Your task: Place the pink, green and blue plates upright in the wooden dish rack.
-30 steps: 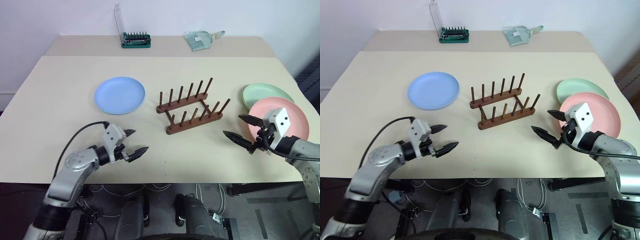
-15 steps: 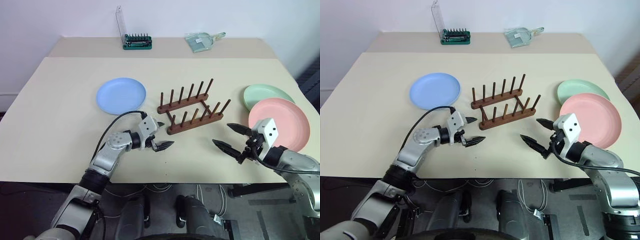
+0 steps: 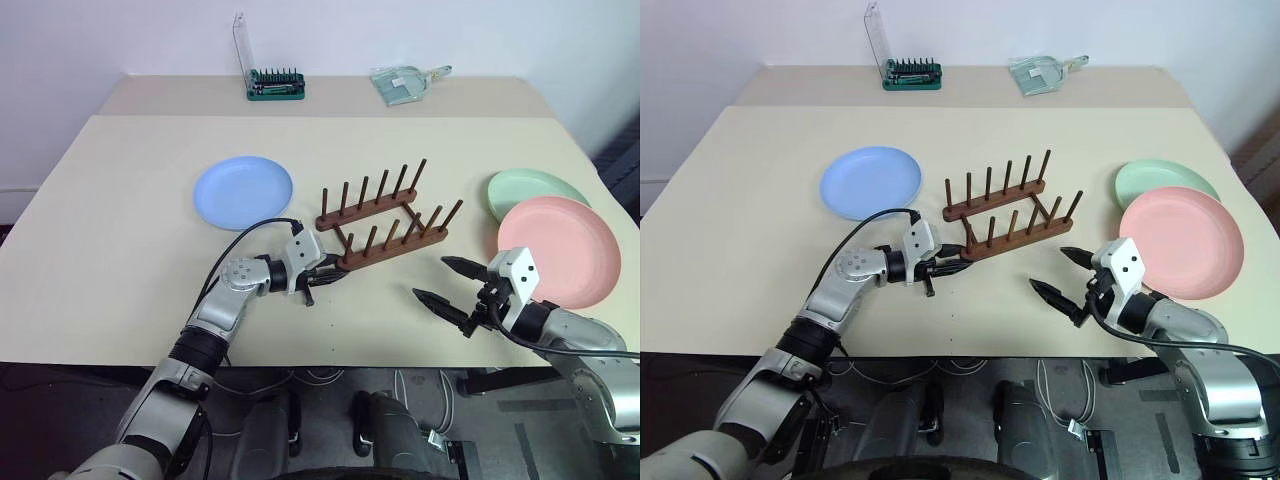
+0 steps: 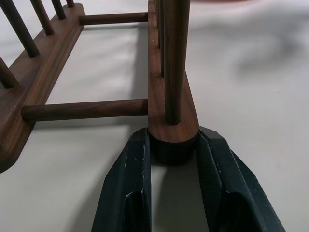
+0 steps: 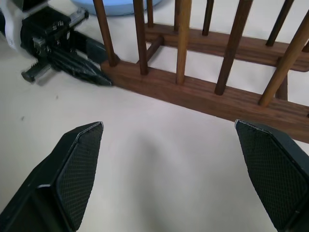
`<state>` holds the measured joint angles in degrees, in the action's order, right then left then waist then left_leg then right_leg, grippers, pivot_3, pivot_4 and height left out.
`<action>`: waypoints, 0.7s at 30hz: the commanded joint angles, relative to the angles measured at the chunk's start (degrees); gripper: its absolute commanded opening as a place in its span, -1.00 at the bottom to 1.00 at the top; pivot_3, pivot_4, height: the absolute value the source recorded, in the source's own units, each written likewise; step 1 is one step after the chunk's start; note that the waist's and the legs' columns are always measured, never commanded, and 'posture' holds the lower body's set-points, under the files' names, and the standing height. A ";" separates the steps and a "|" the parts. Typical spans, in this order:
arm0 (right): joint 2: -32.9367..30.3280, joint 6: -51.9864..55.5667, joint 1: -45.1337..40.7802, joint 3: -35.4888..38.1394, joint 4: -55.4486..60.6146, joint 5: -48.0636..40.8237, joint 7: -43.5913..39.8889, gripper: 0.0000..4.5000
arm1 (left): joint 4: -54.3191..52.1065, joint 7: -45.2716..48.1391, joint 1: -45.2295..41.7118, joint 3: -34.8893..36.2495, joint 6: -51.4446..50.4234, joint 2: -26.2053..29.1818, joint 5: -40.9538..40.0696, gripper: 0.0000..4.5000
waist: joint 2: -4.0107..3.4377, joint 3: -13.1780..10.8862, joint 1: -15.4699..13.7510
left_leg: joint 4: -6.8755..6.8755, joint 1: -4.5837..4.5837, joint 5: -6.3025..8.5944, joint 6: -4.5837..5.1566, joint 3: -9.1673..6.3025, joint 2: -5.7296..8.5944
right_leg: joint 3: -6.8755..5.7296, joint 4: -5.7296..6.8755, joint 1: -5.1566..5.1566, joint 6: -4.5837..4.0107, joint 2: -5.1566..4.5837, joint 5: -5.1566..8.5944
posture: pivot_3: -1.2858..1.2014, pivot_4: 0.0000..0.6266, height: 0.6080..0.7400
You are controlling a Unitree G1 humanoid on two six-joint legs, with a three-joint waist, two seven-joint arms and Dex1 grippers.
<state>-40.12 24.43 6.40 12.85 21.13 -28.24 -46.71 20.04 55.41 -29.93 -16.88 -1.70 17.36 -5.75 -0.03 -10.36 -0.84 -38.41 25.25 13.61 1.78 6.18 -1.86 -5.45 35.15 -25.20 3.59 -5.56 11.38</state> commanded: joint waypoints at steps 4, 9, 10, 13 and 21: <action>-3.59 -0.62 1.93 2.76 -0.45 0.43 -2.69 1.00 | 1.24 10.23 -1.95 0.41 1.08 4.20 -2.18 -0.70 | 0.01 0.00 0.11 | 0.01 0.00 0.00 0.00 -0.01 -0.02 | -0.01 0.01 -0.02 0.00 0.02 0.00 | 0.03 -0.52 1.00; -3.16 -1.55 2.50 2.40 -0.69 1.30 -2.35 1.00 | 5.84 12.96 -4.42 0.46 3.13 5.34 -1.11 -0.70 | 0.01 0.00 0.07 | 0.00 0.02 0.00 0.00 -0.01 -0.02 | -0.01 0.00 -0.02 0.15 0.01 0.09 | 0.03 -0.52 1.00; -3.06 -1.72 2.60 2.33 -0.74 1.49 -2.33 1.00 | 6.50 13.08 -4.62 0.40 3.70 5.43 -0.77 -0.70 | 0.01 0.00 0.07 | 0.00 0.03 0.00 0.00 -0.01 -0.01 | -0.01 0.00 -0.03 0.14 0.01 0.09 | 0.03 -0.52 1.00; -2.80 -2.31 3.04 1.98 -0.75 1.83 -2.33 1.00 | 9.10 13.29 -5.34 0.68 5.14 5.29 -0.36 -0.70 | 0.01 0.00 0.06 | 0.00 0.03 0.00 0.01 -0.01 -0.01 | -0.01 0.00 -0.03 0.08 0.01 0.05 | 0.03 -0.52 1.00; -2.36 -4.97 2.94 1.45 -3.27 3.23 -3.44 1.00 | 8.82 11.39 -4.09 3.38 3.93 5.29 -1.92 -0.08 | 0.02 0.00 0.16 | -0.02 0.01 0.00 0.01 -0.01 -0.02 | -0.01 0.02 -0.02 0.15 0.01 0.09 | 0.03 -0.52 1.00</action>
<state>-42.74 20.96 9.25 13.85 18.05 -25.20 -49.73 29.34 67.91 -35.01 -14.84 3.18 21.86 -7.45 -0.01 -10.36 -0.68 -38.43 25.27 13.61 1.78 6.17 -1.88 -5.46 35.17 -25.23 3.73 -5.54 11.46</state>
